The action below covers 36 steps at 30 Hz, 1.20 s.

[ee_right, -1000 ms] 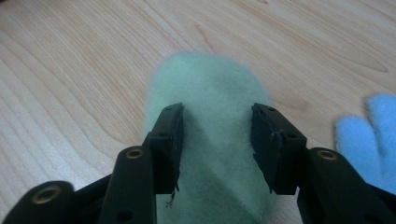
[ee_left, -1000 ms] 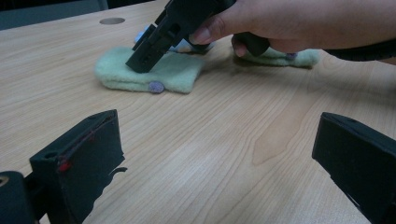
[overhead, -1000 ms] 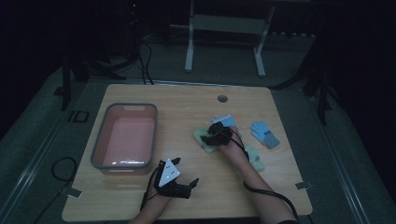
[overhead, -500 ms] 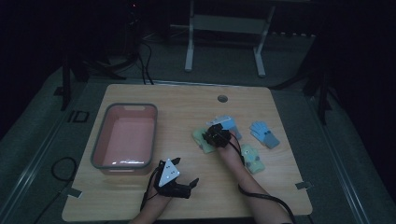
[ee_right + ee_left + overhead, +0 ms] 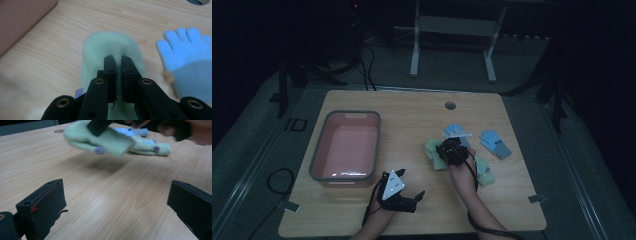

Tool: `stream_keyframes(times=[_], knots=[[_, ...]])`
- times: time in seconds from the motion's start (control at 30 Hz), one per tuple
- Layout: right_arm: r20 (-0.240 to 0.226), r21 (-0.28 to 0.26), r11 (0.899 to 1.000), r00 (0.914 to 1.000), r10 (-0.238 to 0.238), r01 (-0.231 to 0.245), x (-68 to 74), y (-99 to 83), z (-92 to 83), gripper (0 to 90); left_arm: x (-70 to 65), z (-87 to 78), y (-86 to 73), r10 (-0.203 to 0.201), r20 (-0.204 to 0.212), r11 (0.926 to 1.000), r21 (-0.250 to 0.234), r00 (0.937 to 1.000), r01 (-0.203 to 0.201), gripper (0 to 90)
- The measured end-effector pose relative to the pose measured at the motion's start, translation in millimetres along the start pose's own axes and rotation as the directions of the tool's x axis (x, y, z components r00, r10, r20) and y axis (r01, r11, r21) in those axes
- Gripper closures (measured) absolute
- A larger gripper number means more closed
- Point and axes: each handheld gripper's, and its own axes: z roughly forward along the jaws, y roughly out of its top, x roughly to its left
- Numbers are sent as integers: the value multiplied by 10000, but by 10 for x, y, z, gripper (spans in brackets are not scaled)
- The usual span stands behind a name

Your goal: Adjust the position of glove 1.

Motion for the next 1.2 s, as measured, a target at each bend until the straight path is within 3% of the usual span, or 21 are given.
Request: stream_keyframes(times=[0.2, 0.3, 0.33, 0.5, 0.73, 0.8, 0.9, 1.03, 1.2], knots=[[304, -287, 9982, 9981, 530, -522, 94, -137, -291, 844, -4, 0, 0, 39, -11, 10000, 1, 10000, -39, 20], [305, -267, 9981, 9980, 561, -553, 107, -159, -315, 844, -5, 0, 1, 80, -16, 10000, 0, 10000, -80, 20], [430, -322, 9970, 9965, 722, -709, 146, -248, -408, 844, -6, 0, 1, 76, -18, 10000, 6, 10000, -76, 20], [536, -267, 9943, 9931, 1047, -1034, 194, -422, -478, 844, -6, 0, 1, 82, 12, 10000, 14, 10000, -82, 20], [1249, -120, 9873, 9794, 1589, -1587, 130, -649, -363, 843, -13, 2, 1, 112, 11, 9999, 9, 9999, -112, 20], [1217, -12, 9833, 9760, 1806, -1818, 98, -684, -314, 843, -12, 2, 1, 104, 17, 9999, 9, 9999, -104, 19], [1318, 110, 9845, 9763, 1719, -1748, 96, -720, -247, 830, -13, 2, 1, 109, 19, 9999, 12, 9999, -109, 20], [1347, 269, 9865, 9784, 1566, -1616, 127, -786, -139, 706, -14, 2, 1, 117, 6, 9999, 12, 9999, -117, 19], [1394, 94, 9870, 9776, 1578, -1606, 123, -771, -164, 591, -11, 2, 1, 99, 22, 9999, 13, 9999, -99, 20]])
